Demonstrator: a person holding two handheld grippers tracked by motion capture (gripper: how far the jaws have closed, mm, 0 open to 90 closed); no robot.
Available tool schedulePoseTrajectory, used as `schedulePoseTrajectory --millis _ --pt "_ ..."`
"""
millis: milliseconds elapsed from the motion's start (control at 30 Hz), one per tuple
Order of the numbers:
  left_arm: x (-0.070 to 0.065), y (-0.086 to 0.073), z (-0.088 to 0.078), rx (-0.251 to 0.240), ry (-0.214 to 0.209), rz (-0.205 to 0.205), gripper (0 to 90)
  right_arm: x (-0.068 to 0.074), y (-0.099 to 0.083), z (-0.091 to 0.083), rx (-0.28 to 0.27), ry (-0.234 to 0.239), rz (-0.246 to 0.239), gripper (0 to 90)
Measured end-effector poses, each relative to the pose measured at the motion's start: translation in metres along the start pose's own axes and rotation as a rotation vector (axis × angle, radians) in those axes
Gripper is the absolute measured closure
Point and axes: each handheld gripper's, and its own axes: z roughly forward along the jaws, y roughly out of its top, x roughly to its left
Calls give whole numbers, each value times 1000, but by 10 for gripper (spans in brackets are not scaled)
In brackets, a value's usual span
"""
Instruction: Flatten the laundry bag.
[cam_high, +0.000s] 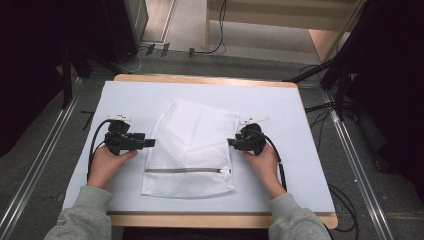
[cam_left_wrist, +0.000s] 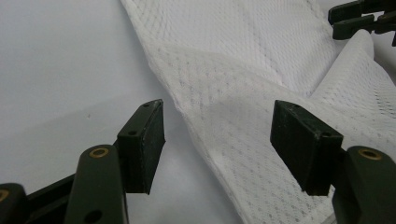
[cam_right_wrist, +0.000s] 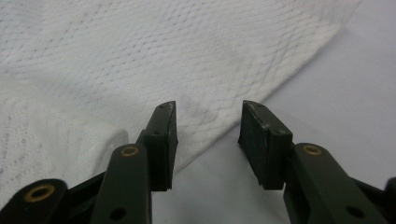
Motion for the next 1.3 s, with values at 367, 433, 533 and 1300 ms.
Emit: schedulePoseTrajectory --millis 367,433,533,1300 --pt "-2 0 4 7 -7 5 360 6 7 5 26 -20 8 885" --pt "-2 0 4 8 -7 7 360 4 12 6 42 -20 6 896" --pt "-2 0 3 4 -7 5 360 -1 16 4 21 -20 17 897" --pt "-14 -7 16 36 -12 27 376 -49 54 27 -18 -46 76 886"
